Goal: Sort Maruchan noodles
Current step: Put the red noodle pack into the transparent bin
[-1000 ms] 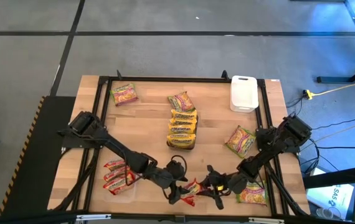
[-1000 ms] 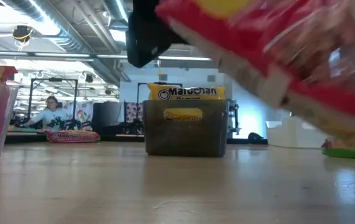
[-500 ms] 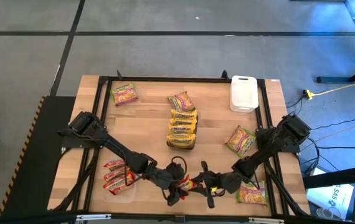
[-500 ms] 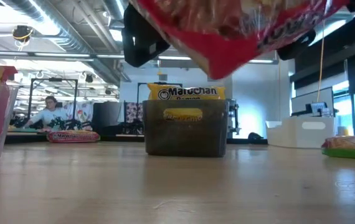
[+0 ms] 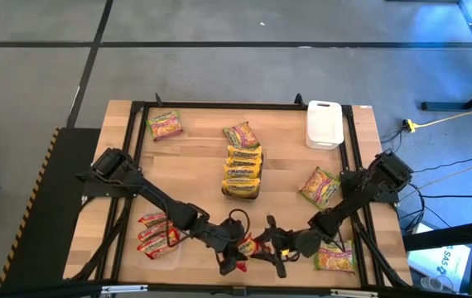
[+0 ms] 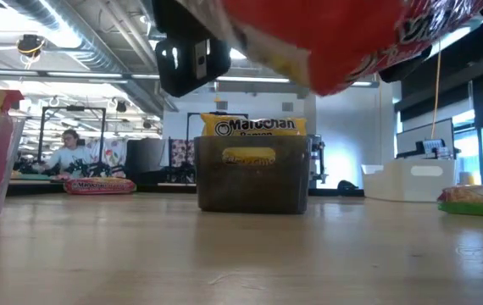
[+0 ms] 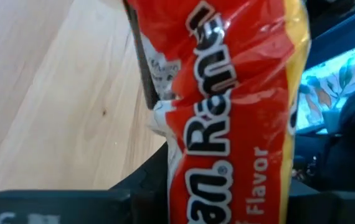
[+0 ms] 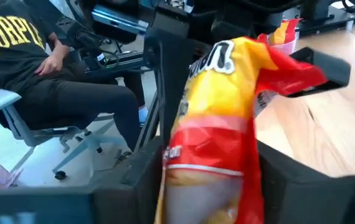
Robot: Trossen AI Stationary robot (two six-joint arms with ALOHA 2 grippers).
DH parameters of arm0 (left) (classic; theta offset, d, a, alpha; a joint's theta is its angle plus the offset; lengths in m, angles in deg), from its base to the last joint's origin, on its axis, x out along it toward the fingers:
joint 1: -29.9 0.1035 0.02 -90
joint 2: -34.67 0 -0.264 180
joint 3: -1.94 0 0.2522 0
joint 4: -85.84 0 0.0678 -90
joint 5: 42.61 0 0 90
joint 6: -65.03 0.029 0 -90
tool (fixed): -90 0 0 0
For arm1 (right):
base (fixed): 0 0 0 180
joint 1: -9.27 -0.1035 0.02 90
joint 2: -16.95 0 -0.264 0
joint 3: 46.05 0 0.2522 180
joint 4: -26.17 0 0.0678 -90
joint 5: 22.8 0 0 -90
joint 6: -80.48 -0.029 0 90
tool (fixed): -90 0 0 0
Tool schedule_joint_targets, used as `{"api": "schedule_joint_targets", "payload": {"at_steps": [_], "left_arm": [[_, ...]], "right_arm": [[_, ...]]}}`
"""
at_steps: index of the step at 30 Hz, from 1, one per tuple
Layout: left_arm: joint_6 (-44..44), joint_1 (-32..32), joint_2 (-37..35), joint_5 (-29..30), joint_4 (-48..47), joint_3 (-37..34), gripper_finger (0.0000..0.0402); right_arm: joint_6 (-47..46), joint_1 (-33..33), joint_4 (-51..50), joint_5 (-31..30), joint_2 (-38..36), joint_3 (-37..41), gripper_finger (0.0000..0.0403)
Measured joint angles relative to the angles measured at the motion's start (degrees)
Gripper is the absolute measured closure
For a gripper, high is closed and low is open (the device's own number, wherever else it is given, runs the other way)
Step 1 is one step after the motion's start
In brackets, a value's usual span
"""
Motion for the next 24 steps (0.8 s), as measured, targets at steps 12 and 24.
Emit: {"api": "schedule_joint_targets", "payload": {"at_steps": [12,24], "left_arm": [[-3.12,-2.47,-11.38,2.27,-19.71,0.04,0.0293],[-21.27,-15.77,-24.09,3.17,-43.35,0.04,0.0292]], "right_arm": [[-4.48,-4.34,-36.64,7.97,-19.79,-0.05,0.0151],[-5.08,-7.88,-36.74,-4.77,-16.69,0.13,0.0150]]}}
